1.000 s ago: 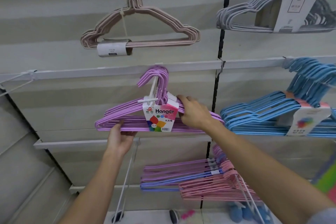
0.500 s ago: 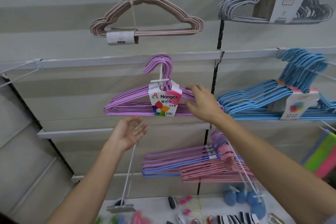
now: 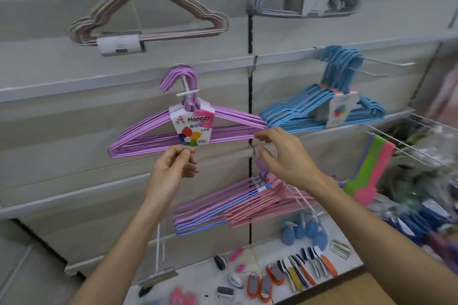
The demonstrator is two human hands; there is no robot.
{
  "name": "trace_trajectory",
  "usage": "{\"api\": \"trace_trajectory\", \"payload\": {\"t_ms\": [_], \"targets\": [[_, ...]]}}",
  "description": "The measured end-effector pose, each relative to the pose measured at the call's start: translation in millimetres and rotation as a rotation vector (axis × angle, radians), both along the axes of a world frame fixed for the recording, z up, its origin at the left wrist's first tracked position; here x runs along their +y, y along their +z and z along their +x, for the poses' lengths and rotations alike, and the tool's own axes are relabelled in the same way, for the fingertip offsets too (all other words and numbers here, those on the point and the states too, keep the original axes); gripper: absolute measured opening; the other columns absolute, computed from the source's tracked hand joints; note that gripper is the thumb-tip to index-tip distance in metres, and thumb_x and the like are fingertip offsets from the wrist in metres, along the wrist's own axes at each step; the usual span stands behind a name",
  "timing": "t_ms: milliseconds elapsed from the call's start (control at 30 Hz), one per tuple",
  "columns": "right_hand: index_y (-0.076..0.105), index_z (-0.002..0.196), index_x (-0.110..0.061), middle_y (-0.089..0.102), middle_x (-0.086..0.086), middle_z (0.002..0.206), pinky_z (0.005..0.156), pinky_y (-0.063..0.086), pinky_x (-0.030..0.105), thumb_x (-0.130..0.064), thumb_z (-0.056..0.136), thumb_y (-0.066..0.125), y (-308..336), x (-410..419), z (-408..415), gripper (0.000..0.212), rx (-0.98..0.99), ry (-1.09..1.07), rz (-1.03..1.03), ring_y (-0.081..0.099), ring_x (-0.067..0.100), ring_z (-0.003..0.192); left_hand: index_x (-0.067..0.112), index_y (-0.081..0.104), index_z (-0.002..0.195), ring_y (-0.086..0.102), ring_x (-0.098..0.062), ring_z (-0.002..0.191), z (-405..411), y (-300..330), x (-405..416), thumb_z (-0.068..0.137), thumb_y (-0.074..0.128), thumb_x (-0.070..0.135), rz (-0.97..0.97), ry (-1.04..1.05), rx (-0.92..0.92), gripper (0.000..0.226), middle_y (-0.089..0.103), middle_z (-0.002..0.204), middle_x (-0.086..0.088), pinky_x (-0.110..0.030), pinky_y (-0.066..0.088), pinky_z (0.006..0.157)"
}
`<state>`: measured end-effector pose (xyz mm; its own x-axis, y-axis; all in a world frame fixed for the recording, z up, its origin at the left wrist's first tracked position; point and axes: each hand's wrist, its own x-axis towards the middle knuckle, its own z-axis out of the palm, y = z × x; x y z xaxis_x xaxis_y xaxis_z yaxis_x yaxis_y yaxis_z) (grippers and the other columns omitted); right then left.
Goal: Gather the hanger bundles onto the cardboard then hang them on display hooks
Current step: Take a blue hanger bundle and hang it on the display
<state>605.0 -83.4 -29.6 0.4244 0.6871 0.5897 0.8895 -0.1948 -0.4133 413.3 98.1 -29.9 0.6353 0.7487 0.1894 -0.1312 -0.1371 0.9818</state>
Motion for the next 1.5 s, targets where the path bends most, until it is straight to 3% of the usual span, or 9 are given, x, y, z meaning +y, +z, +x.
{"api": "trace_trajectory", "payload": {"t_ms": [133,300,433,567,767,1033,1167,1300,1500], "targets": [[0.065,0.116,-0.01,0.068,0.004,0.105,0.088,0.047,0.027,-0.011,0.089,0.065,-8.2,-53.4,-4.1,0.026,-0.009,-0.116,-0.003,0.063,0.018,0.098,0.013,0.065,0.098,0.065,-0.019,0.073,13.6,1.1,-31.3,0.102,0.05,0.013,0.202,-0.169,0.004,0.016,0.064,0.083,-0.007,-0.027,0.055,0.069],[0.066,0.116,-0.01,0.067,0.002,0.102,0.083,0.05,0.027,-0.014,0.092,0.065,-17.2,-122.7,-4.9,0.024,-0.004,-0.273,-0.034,0.063,0.015,0.094,0.02,0.066,0.099,0.065,-0.023,0.075,49.0,6.9,-75.6,0.101,0.052,0.012,0.284,-0.359,-0.097,0.016,0.067,0.078,0.0,-0.028,0.056,0.07],[0.067,0.117,-0.011,0.068,0.002,0.103,0.082,0.054,0.031,-0.018,0.095,0.062,-24.6,-177.3,-4.9,0.024,0.036,-0.386,-0.042,0.065,0.015,0.093,0.019,0.066,0.101,0.065,-0.022,0.075,85.8,13.5,-117.4,0.099,0.053,0.015,0.289,-0.491,-0.17,0.014,0.068,0.08,-0.002,-0.033,0.056,0.072],[0.068,0.116,-0.011,0.068,0.003,0.103,0.081,0.054,0.032,-0.02,0.095,0.059,-34.5,-229.6,-2.1,0.024,0.068,-0.468,-0.038,0.065,0.015,0.092,0.021,0.066,0.099,0.064,-0.02,0.074,119.6,16.7,-164.0,0.099,0.054,0.015,0.279,-0.584,-0.197,0.013,0.068,0.078,0.001,-0.026,0.055,0.069],[0.066,0.118,-0.014,0.067,0.001,0.106,0.081,0.052,0.033,-0.022,0.097,0.057,-49.0,-327.4,8.3,0.025,0.143,-0.598,-0.015,0.063,0.012,0.095,0.019,0.066,0.102,0.066,-0.027,0.078,171.7,16.0,-255.0,0.099,0.056,0.024,0.295,-0.701,-0.21,0.012,0.067,0.081,-0.001,-0.038,0.054,0.072],[0.065,0.117,-0.018,0.066,-0.004,0.106,0.083,0.053,0.033,-0.031,0.096,0.052,-70.7,-462.1,38.8,0.028,0.23,-0.712,-0.022,0.061,0.008,0.094,0.018,0.066,0.103,0.065,-0.026,0.08,229.7,10.8,-388.6,0.1,0.051,0.014,0.256,-0.841,-0.182,0.016,0.067,0.082,-0.002,-0.031,0.056,0.071],[0.067,0.113,-0.016,0.067,-0.005,0.1,0.08,0.051,0.027,-0.022,0.097,0.059,-79.3,-521.8,53.1,0.019,0.25,-0.775,-0.012,0.06,0.006,0.09,0.008,0.065,0.108,0.064,-0.025,0.079,258.3,9.4,-445.7,0.101,0.051,0.011,0.257,-0.912,-0.183,0.015,0.066,0.085,-0.009,-0.036,0.056,0.073],[0.069,0.106,-0.015,0.066,-0.006,0.091,0.073,0.044,0.017,-0.017,0.094,0.06,-83.8,-568.8,61.3,0.016,0.266,-0.852,0.005,0.059,0.006,0.082,0.011,0.065,0.105,0.064,-0.023,0.077,284.4,6.2,-492.6,0.101,0.051,0.01,0.244,-0.966,-0.181,0.015,0.066,0.081,-0.007,-0.031,0.055,0.071],[0.07,0.111,-0.014,0.07,-0.002,0.098,0.078,0.054,0.031,-0.014,0.094,0.062,-96.7,-626.5,86.1,0.018,0.315,-0.968,-0.018,0.064,0.012,0.089,0.01,0.064,0.102,0.065,-0.021,0.074,330.9,-6.0,-543.8,0.101,0.051,0.008,0.237,-1.048,-0.14,0.013,0.066,0.079,-0.001,-0.027,0.055,0.068]]}}
